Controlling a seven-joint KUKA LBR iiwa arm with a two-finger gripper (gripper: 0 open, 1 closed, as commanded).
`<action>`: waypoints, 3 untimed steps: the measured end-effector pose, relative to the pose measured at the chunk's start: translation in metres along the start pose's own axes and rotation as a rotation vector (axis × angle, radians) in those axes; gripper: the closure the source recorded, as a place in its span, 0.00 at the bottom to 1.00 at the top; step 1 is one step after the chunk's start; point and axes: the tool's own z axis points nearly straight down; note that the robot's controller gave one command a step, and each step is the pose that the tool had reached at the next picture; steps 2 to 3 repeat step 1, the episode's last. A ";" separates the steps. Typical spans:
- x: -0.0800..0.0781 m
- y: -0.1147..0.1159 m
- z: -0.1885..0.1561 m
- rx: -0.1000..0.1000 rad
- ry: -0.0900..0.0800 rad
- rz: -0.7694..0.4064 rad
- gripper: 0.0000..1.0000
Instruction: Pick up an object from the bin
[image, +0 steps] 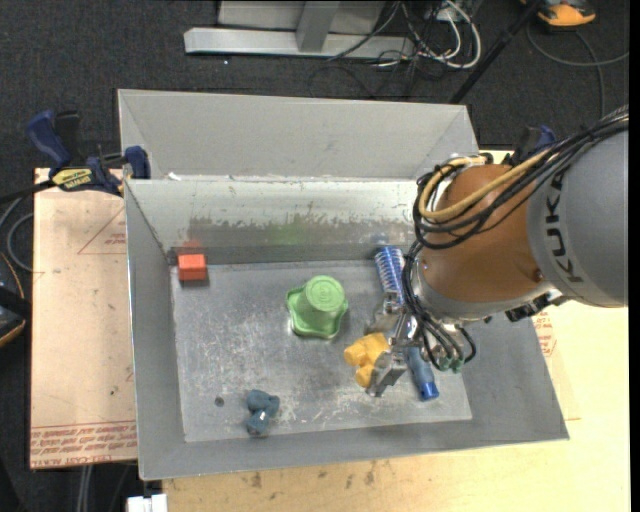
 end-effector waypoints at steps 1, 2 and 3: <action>-0.012 0.031 -0.130 -0.001 -0.004 -0.057 1.00; -0.012 0.031 -0.130 -0.001 -0.004 -0.057 1.00; -0.012 0.031 -0.130 -0.001 -0.004 -0.057 1.00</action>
Offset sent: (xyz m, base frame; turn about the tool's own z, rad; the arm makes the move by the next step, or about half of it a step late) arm 0.0112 0.0280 0.1252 -0.0526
